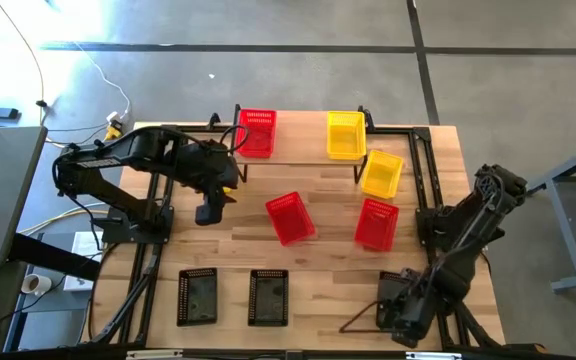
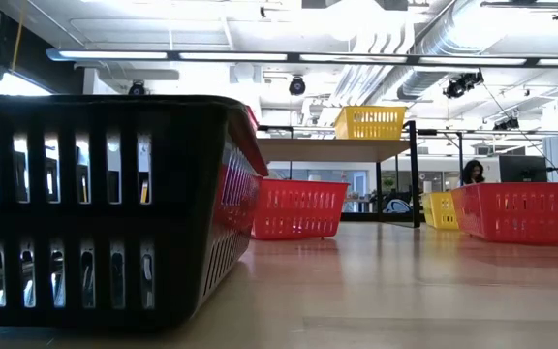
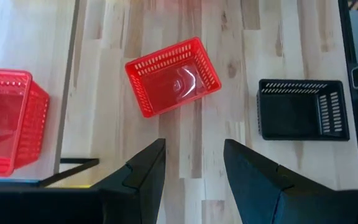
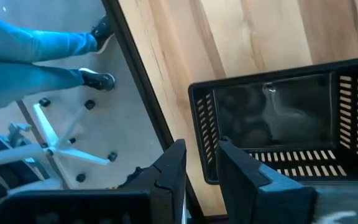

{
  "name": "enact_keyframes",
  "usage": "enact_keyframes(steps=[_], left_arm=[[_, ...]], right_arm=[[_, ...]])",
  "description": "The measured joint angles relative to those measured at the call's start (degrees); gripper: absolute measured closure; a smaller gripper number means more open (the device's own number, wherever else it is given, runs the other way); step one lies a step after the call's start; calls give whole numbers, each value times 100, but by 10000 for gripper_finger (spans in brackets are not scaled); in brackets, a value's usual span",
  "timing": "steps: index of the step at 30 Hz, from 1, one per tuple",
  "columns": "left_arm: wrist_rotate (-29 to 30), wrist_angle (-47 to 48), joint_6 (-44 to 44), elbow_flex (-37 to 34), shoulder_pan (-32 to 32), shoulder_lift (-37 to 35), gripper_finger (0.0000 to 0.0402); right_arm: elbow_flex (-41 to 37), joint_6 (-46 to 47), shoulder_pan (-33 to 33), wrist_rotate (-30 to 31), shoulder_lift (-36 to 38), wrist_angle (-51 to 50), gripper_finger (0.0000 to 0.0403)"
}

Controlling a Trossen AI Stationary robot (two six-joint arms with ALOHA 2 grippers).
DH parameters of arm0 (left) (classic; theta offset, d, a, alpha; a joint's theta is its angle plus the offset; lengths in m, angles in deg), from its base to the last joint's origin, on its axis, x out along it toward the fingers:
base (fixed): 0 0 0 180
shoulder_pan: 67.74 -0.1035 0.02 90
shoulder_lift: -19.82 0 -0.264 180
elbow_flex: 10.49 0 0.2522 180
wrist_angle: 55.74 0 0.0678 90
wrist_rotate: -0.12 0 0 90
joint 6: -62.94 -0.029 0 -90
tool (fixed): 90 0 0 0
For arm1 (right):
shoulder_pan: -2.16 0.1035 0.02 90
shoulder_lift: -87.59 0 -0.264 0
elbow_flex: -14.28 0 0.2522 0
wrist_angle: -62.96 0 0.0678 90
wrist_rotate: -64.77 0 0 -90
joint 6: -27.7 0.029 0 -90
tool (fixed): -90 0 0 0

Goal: Stack baskets on shelf by color
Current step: Put the right black bin on the shelf

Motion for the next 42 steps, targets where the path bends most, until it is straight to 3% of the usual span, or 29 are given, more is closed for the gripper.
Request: enact_keyframes(steps=[11,27,32,38,42], left_arm=[[5,-2,456,0,-2,0,248],[22,-10,505,0,-2,2,248],[20,-11,505,0,-2,2,248],[20,-11,505,0,-4,4,248],[20,-11,505,0,-4,4,248]], right_arm=[[0,-167,429,88,-673,49,243],[-1,-117,548,-373,-1864,548,239],[-2,-104,548,-509,-2001,546,280],[3,33,468,-759,-1990,604,390],[193,31,381,-757,-1990,627,384]])
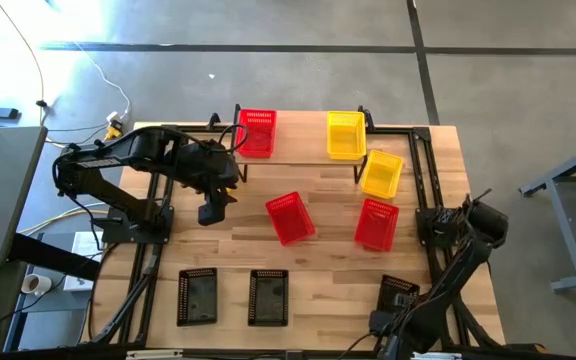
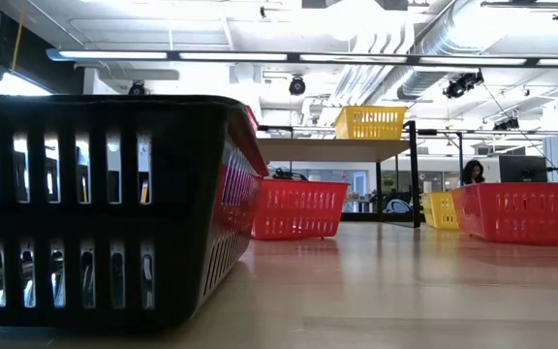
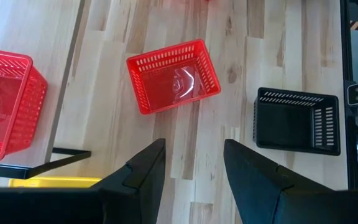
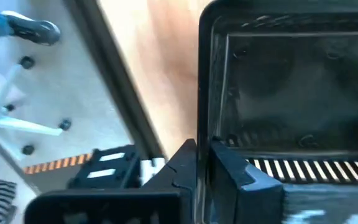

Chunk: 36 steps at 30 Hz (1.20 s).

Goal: Stack baskets on shelf by color
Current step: Put the right black bin on the shelf

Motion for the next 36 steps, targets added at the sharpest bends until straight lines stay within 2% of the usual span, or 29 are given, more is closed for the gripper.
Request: enact_keyframes(steps=[7,17,24,36], left_arm=[[11,4,14,-2,2,2,248],[666,11,252,-2,-25,2,248],[1061,14,282,0,-124,0,248],[1244,15,236,-2,-332,0,248]], right_arm=[[667,-164,-258,331,0,-157,396],[1851,-860,-864,831,2,-669,402],[2502,-1945,-1533,918,9,-852,402],[3298,-4579,-2862,1132,9,-1059,402]])
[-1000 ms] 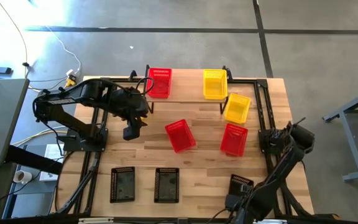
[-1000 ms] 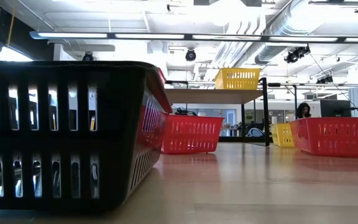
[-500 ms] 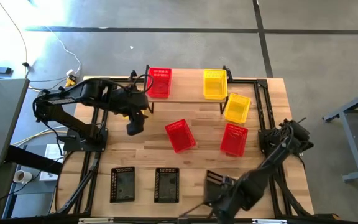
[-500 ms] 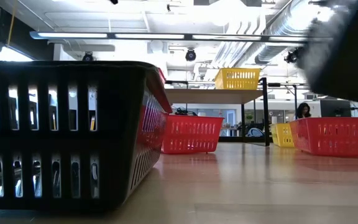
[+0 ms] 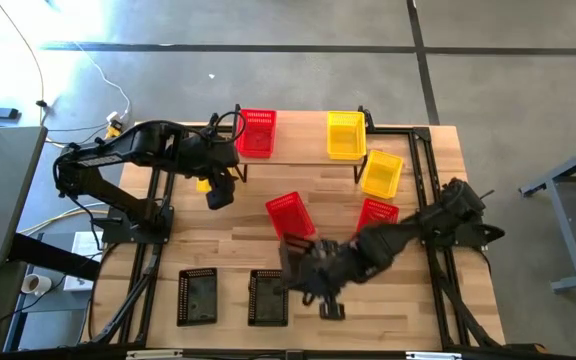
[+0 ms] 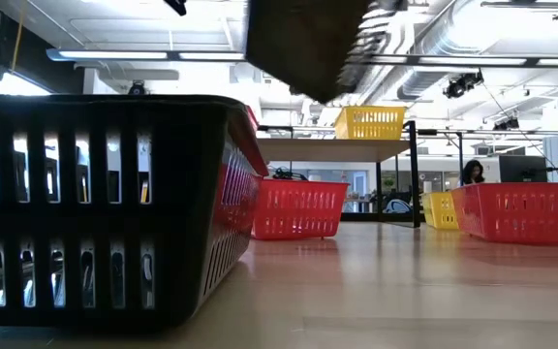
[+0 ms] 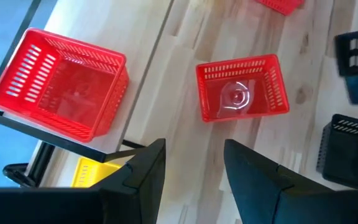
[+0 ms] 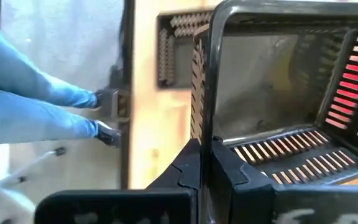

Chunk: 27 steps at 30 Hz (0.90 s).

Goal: Stack baskets on shelf by color
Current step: Put the right black bin on the shelf

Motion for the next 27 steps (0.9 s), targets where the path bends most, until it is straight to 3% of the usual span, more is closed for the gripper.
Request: enact_keyframes(steps=[15,23,27], left_arm=[[262,-2,203,0,-290,1,248],[261,-4,302,0,-499,0,248],[261,-4,302,0,-566,0,248]], right_arm=[[994,-3046,-1882,794,0,-1464,403],[1403,-3828,-2888,1102,0,-1596,403],[1453,-4030,-3338,967,0,-1592,403]])
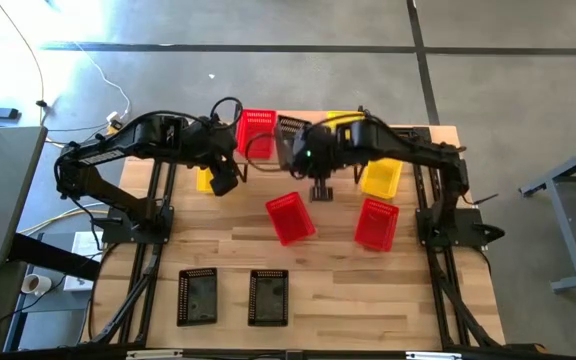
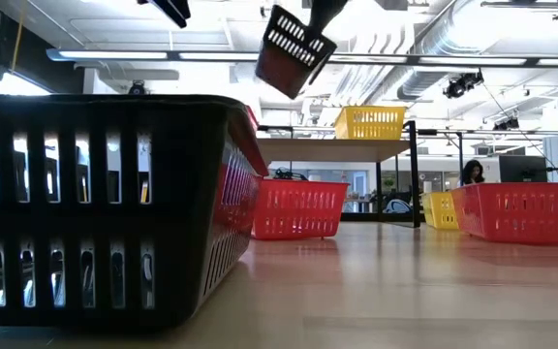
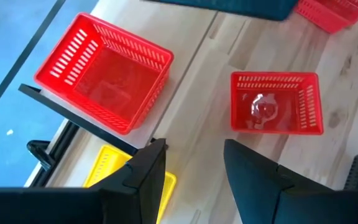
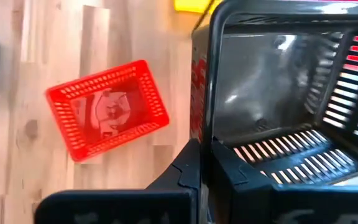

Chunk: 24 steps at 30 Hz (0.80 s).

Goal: Stack baskets on shelf by color
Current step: Put the right black bin on the shelf

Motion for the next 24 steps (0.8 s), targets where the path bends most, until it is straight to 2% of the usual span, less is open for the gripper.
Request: enact_keyframes(steps=[12,18,24], left_arm=[[-1,-1,0,0,-257,2,248],[-1,-1,0,0,-325,4,248],[-3,-1,2,0,-323,7,248]], right_arm=[[0,-319,-958,-117,-296,41,403],[-4,-344,-1076,158,-576,-54,403],[-4,-424,-1078,167,-799,-129,403]])
